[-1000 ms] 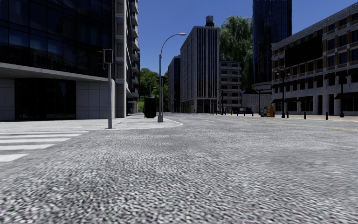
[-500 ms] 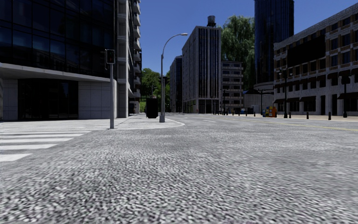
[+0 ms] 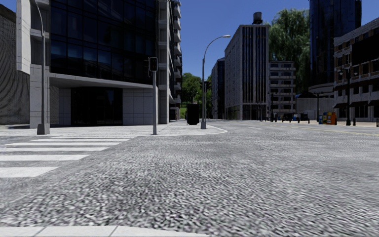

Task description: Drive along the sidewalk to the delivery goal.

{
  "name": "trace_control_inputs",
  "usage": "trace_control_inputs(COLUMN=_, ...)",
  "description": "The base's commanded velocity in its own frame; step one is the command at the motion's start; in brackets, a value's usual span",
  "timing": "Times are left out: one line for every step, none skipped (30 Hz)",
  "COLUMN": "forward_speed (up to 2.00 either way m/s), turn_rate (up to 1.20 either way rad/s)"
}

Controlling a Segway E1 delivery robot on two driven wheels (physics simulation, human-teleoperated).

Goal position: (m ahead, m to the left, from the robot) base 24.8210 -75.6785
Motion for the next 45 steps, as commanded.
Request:
trace_control_inputs(forward_speed=-0.71, turn_rate=0.48)
trace_control_inputs(forward_speed=-0.71, turn_rate=0.48)
trace_control_inputs(forward_speed=-0.71, turn_rate=0.48)
trace_control_inputs(forward_speed=-0.71, turn_rate=0.48)
trace_control_inputs(forward_speed=-0.71, turn_rate=0.49)
trace_control_inputs(forward_speed=-0.71, turn_rate=0.49)
trace_control_inputs(forward_speed=-0.71, turn_rate=0.49)
trace_control_inputs(forward_speed=-0.71, turn_rate=0.49)
trace_control_inputs(forward_speed=-0.71, turn_rate=0.49)
trace_control_inputs(forward_speed=-0.71, turn_rate=0.49)
trace_control_inputs(forward_speed=-0.71, turn_rate=0.49)
trace_control_inputs(forward_speed=-0.71, turn_rate=0.49)
trace_control_inputs(forward_speed=-0.71, turn_rate=0.49)
trace_control_inputs(forward_speed=-0.71, turn_rate=0.49)
trace_control_inputs(forward_speed=-0.71, turn_rate=0.49)
trace_control_inputs(forward_speed=-0.71, turn_rate=0.49)
trace_control_inputs(forward_speed=-0.71, turn_rate=0.50)
trace_control_inputs(forward_speed=-0.71, turn_rate=0.50)
trace_control_inputs(forward_speed=-0.71, turn_rate=0.50)
trace_control_inputs(forward_speed=-0.71, turn_rate=0.50)
trace_control_inputs(forward_speed=-0.71, turn_rate=0.50)
trace_control_inputs(forward_speed=-0.71, turn_rate=0.51)
trace_control_inputs(forward_speed=-0.71, turn_rate=0.51)
trace_control_inputs(forward_speed=-0.71, turn_rate=0.51)
trace_control_inputs(forward_speed=-0.71, turn_rate=0.51)
trace_control_inputs(forward_speed=-0.71, turn_rate=0.51)
trace_control_inputs(forward_speed=-0.71, turn_rate=0.51)
trace_control_inputs(forward_speed=-0.71, turn_rate=0.52)
trace_control_inputs(forward_speed=-0.71, turn_rate=0.52)
trace_control_inputs(forward_speed=-0.71, turn_rate=0.52)
trace_control_inputs(forward_speed=-0.71, turn_rate=0.53)
trace_control_inputs(forward_speed=-0.71, turn_rate=0.54)
trace_control_inputs(forward_speed=-0.71, turn_rate=0.54)
trace_control_inputs(forward_speed=-0.71, turn_rate=0.57)
trace_control_inputs(forward_speed=-0.71, turn_rate=0.59)
trace_control_inputs(forward_speed=-0.71, turn_rate=0.59)
trace_control_inputs(forward_speed=-0.71, turn_rate=0.60)
trace_control_inputs(forward_speed=-0.71, turn_rate=0.60)
trace_control_inputs(forward_speed=-0.71, turn_rate=0.61)
trace_control_inputs(forward_speed=-0.71, turn_rate=0.61)
trace_control_inputs(forward_speed=-0.71, turn_rate=0.61)
trace_control_inputs(forward_speed=-0.71, turn_rate=0.61)
trace_control_inputs(forward_speed=-0.71, turn_rate=0.61)
trace_control_inputs(forward_speed=-0.71, turn_rate=0.61)
trace_control_inputs(forward_speed=-0.71, turn_rate=0.58)
